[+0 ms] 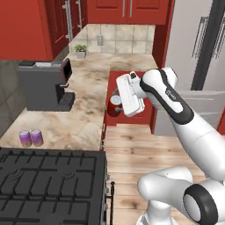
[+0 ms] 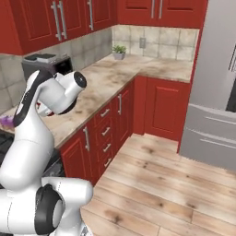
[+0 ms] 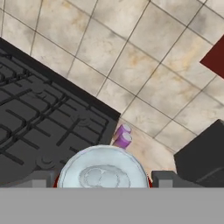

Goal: Four empty soda cans are scattered around the kitchen. Gather all the cans and cluster them next to the stove for recycling.

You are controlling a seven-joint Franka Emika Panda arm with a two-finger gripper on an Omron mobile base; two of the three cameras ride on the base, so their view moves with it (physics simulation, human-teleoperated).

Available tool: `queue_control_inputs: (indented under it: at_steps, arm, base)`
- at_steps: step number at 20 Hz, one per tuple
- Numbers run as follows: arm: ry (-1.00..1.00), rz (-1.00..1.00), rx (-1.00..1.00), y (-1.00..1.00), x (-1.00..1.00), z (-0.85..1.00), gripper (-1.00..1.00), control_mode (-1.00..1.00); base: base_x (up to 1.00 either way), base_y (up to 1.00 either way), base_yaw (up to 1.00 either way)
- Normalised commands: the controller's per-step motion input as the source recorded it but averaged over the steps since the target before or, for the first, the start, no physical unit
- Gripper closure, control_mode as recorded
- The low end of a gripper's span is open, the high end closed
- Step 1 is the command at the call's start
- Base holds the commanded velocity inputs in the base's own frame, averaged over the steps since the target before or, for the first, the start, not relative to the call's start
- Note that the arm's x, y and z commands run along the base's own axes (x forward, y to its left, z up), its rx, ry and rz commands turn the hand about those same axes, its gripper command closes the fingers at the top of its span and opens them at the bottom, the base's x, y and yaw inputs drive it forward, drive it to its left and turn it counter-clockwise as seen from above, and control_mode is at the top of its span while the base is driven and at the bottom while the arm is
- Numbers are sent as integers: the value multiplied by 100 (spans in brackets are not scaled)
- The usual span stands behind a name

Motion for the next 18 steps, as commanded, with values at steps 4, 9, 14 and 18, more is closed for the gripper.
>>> queue_control_inputs:
  at_steps: [4,9,14,18]
  arm:
    - [0,0,0,0,0,0,100,100]
    - [0,0,0,0,0,0,100,100]
    - [0,0,0,0,0,0,100,100]
    - [0,0,0,0,0,0,100,100]
  base:
    - [35,1,39]
    - [28,0,43]
    - [42,-1,44]
    - [48,-4,44]
